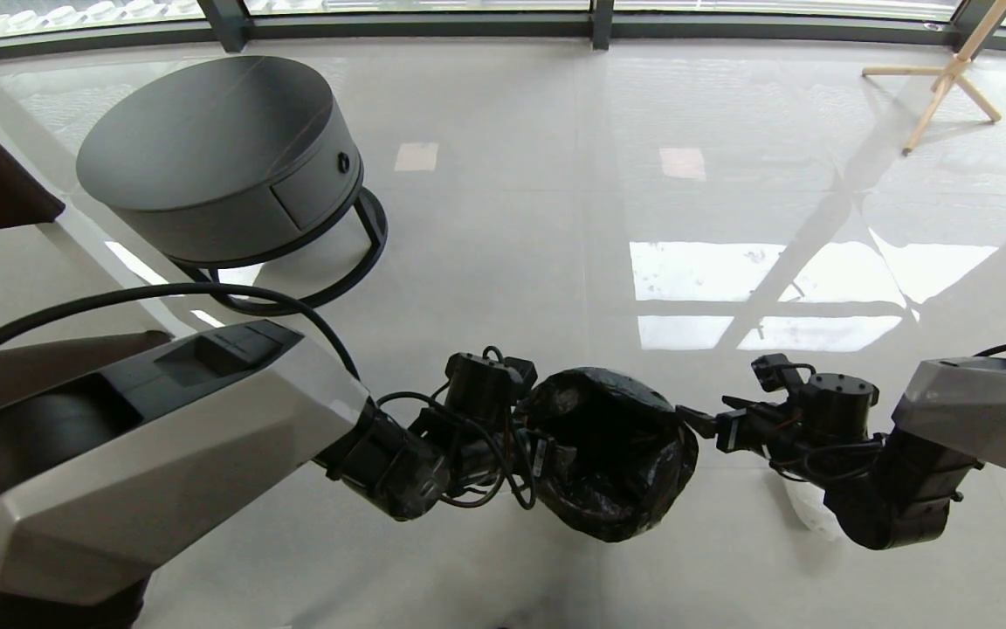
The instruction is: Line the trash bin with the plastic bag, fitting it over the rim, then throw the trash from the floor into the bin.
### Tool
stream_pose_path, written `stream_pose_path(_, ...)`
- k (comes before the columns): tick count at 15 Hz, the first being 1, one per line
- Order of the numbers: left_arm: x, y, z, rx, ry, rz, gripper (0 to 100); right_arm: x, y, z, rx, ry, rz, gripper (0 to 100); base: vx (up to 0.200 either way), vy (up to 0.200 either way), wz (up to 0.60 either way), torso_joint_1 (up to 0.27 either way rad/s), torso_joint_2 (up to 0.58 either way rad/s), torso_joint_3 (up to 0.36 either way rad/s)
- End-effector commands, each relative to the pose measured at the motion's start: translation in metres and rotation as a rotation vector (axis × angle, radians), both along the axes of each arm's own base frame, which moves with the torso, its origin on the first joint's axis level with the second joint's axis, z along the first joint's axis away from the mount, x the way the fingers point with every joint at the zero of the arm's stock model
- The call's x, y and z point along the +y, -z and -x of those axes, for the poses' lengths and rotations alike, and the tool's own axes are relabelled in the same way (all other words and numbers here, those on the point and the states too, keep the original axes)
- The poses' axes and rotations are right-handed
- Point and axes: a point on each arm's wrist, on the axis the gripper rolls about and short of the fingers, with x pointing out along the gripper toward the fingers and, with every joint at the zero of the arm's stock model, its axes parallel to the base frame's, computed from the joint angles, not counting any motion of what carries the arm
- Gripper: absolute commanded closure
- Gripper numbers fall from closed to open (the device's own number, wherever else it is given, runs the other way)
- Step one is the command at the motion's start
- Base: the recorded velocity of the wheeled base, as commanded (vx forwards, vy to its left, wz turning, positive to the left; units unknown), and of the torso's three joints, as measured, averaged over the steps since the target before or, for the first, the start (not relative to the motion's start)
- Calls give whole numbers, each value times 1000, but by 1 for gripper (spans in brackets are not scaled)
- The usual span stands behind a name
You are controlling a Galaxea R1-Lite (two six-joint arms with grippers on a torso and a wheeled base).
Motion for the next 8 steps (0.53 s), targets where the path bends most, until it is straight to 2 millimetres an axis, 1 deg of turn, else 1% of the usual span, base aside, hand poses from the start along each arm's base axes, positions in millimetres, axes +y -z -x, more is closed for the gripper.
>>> stream_pose_path(1,0,0,0,1,0,0,0,10,-20,-9,-90,-26,25,0,0,0,0,0,0,0)
stream_pose_path(3,1,-8,1,-15,-3,10,0,20,-35,-16,-163,-72,204,0,0,0,0,0,0,0)
stream_pose_path(6,10,-25,1,-43,-22,37,0,47,-62,-24,-233,-123,283,0,0,0,0,0,0,0)
stream_pose_path(8,18,-35,1,-58,-39,47,0,64,-71,-29,-252,-156,304,0,0,0,0,0,0,0)
